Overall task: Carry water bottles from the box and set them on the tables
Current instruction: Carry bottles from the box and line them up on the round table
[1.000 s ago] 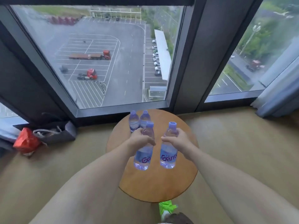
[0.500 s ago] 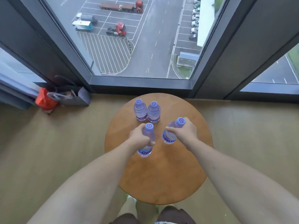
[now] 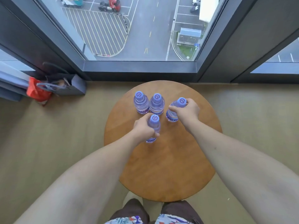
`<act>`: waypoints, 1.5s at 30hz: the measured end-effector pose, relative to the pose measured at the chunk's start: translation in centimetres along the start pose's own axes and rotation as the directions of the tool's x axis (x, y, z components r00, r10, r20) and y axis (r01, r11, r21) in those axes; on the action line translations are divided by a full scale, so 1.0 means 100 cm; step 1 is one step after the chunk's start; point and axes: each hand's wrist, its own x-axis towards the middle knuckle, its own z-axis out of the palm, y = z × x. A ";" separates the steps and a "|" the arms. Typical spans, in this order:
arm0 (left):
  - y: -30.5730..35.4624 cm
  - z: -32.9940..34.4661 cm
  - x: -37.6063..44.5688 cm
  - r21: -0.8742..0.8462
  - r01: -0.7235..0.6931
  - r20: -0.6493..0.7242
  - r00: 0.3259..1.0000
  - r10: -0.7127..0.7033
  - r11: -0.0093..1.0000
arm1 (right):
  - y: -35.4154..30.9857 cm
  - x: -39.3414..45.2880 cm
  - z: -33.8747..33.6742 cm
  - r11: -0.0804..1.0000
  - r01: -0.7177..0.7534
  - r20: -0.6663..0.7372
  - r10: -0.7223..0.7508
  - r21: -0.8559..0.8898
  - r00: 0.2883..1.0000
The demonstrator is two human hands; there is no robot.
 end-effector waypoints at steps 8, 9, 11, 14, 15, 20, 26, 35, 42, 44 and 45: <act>-0.002 0.006 0.013 0.079 -0.042 0.017 0.999 0.041 0.996 | -0.012 0.015 0.012 0.998 0.052 0.012 -0.052 -0.021 0.999; -0.003 0.006 0.014 0.078 -0.046 0.018 0.999 0.045 0.996 | -0.011 0.015 0.014 0.999 0.051 0.014 -0.051 -0.016 0.999; -0.003 0.007 0.016 0.080 -0.045 0.026 0.999 0.043 0.996 | -0.011 0.016 0.014 0.999 0.043 0.033 -0.042 -0.003 0.999; -0.002 0.008 0.021 0.094 -0.046 0.044 0.998 0.042 0.994 | -0.010 0.016 0.009 1.000 0.029 0.089 -0.028 -0.006 0.996; -0.001 0.009 0.022 0.100 -0.050 0.049 0.998 0.045 0.994 | -0.008 0.014 0.006 1.000 0.023 0.087 -0.024 0.003 0.996; 0.003 0.015 0.022 0.129 -0.093 0.052 0.995 0.087 0.987 | 0.014 -0.017 -0.001 0.999 -0.040 -0.028 0.041 0.030 0.999; 0.012 0.024 0.021 0.142 -0.114 0.094 0.990 0.101 0.983 | 0.022 -0.035 -0.011 0.952 -0.097 0.334 -0.006 0.289 0.942; 0.014 0.041 0.006 0.128 -0.109 0.096 0.991 0.097 0.986 | 0.031 -0.046 -0.020 0.974 0.013 0.428 -0.111 0.225 0.897; 0.040 0.036 0.007 0.266 -0.136 0.131 0.986 0.104 0.954 | 0.031 -0.037 -0.034 0.991 0.136 0.225 -0.128 -0.019 0.966; 0.048 0.030 0.009 0.310 -0.122 0.117 0.989 0.089 0.943 | 0.032 -0.032 -0.037 0.988 0.117 0.130 -0.104 -0.101 0.986; 0.048 0.026 0.011 0.322 -0.108 0.116 0.991 0.074 0.941 | 0.032 -0.030 -0.038 0.984 0.108 0.090 -0.096 -0.139 0.991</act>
